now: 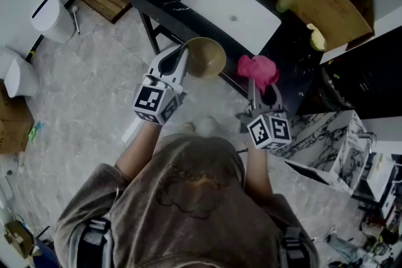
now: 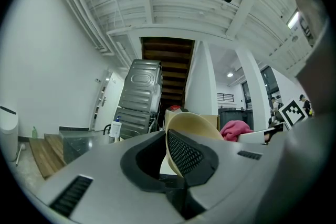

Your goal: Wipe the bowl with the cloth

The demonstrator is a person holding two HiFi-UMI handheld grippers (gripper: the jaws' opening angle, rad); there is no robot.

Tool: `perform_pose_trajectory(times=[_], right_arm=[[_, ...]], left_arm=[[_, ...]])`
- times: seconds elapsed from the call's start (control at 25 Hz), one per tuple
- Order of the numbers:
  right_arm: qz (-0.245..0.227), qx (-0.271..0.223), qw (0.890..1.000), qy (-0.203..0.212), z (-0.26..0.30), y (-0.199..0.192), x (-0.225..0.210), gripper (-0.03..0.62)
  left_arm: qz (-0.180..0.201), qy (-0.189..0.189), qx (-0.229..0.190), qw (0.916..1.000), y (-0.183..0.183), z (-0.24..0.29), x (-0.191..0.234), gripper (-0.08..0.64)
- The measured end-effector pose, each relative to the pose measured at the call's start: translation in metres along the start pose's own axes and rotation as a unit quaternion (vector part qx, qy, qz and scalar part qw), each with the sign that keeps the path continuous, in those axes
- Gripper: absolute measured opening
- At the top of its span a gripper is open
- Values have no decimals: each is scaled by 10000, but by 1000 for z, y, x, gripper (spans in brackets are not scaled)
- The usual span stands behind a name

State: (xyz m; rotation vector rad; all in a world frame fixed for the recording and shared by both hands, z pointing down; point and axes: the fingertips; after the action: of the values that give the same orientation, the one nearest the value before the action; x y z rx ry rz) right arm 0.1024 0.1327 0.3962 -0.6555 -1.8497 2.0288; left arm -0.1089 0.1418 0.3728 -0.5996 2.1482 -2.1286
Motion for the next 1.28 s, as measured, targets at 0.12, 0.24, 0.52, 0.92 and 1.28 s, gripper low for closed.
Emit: perform_pose_trajectory(times=[0.12,0.24,0.52,0.92,1.28], right_arm=[[-40,14,10000,-42,15,2,-7,107],[-41,8,9999,-91,33,2,-18,108],[-11,-28,9999,-110,88,5,-47,107],[12,27,10000,-44,171,13,-93,107],[54,147,9998,-79,217,21,-149,107]], left_arm=[[76,-73,-88,9999,2,17,6,26],[35,-108,15,9999,-3,35,13,26],[52,-193,85,9998,-5,91,36,26],[80,-342,95,9993,4,190,66,26],[106,-432,322,9985,-6,271,75,26]])
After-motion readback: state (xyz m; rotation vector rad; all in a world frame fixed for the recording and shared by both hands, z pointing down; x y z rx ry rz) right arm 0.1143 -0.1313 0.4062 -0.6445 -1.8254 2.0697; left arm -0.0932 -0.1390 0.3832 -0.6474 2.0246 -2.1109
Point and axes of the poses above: the fingertips, and each gripper's own axes: z forward along the fingers, x to its left, y out of its top, and after that the axes turned 6 degrees about -z, right-handed
